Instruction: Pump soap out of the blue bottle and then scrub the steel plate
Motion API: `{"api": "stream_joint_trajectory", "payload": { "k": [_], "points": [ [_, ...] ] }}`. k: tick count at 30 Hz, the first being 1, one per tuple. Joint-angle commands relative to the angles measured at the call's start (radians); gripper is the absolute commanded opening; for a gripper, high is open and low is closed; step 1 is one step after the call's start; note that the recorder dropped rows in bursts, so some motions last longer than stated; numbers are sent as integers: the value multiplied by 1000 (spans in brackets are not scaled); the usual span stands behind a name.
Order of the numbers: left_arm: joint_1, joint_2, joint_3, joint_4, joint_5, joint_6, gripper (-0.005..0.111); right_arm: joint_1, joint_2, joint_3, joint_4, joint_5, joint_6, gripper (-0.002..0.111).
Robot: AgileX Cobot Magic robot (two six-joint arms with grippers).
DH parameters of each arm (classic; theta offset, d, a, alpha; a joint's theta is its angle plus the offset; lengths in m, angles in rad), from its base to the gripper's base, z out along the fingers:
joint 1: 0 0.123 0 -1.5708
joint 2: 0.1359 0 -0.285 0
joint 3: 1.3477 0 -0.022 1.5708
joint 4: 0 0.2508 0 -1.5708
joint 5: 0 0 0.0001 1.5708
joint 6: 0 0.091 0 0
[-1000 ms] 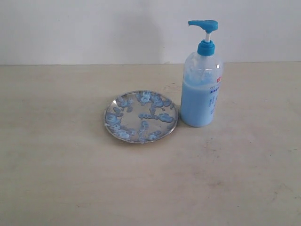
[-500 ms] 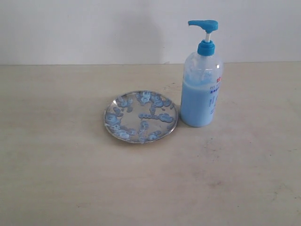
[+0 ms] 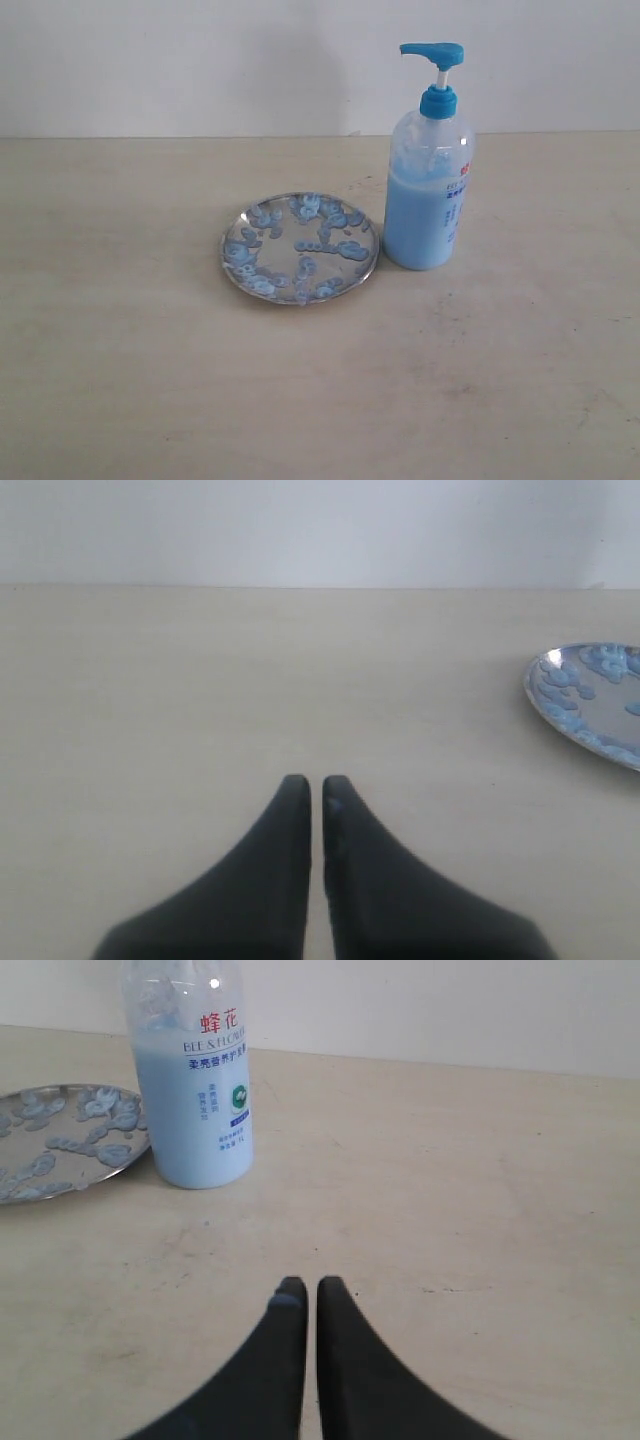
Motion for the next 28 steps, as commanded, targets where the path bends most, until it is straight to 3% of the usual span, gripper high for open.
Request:
{"api": "stream_joint_trajectory", "payload": {
  "k": [1, 28],
  "points": [
    [-5, -3, 3, -4, -6, -4, 4, 1, -5, -2, -1, -14, 2, 0],
    [-5, -3, 3, -4, -6, 1, 4, 1, -5, -2, -1, -14, 2, 0]
  ]
}}
